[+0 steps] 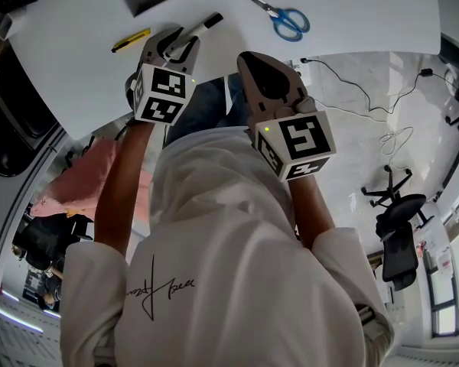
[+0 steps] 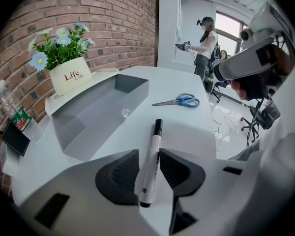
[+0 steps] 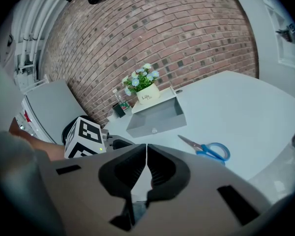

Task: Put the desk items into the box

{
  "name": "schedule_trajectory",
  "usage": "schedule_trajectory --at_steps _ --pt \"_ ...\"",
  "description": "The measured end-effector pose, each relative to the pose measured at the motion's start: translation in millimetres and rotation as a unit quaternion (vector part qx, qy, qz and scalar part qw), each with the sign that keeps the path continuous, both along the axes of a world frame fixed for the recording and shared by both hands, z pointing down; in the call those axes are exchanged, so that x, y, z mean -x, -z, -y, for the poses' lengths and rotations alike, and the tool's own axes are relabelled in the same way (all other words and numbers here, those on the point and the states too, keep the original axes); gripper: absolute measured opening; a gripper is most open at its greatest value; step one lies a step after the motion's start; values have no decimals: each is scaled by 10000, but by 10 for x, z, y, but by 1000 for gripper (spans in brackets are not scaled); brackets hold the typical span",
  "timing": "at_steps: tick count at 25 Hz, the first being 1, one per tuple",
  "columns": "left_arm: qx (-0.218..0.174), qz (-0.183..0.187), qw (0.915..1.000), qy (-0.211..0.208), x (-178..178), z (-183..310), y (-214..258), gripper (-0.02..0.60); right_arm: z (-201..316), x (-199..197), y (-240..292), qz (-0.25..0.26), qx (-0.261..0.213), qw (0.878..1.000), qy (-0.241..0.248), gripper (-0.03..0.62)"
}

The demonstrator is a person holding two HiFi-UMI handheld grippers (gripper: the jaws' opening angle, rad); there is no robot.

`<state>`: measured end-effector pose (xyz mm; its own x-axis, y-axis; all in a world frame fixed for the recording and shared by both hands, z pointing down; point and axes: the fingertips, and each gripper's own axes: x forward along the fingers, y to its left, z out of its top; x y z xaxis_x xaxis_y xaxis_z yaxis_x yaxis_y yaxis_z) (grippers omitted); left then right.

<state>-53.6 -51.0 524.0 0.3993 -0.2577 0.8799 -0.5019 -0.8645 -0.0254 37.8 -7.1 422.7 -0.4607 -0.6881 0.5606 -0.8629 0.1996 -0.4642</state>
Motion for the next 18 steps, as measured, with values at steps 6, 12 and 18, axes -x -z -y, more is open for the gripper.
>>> schedule_trajectory --at_steps 6,12,18 --pt "57 -37 10000 -57 -15 -7 -40 115 4 7 -20 -4 14 10000 -50 28" --pt "84 21 9999 -143 -24 -36 -72 115 -3 2 -17 -19 23 10000 -81 28" --pt "85 111 9996 -229 -10 -41 -95 115 -17 7 -16 -20 25 9999 -96 28"
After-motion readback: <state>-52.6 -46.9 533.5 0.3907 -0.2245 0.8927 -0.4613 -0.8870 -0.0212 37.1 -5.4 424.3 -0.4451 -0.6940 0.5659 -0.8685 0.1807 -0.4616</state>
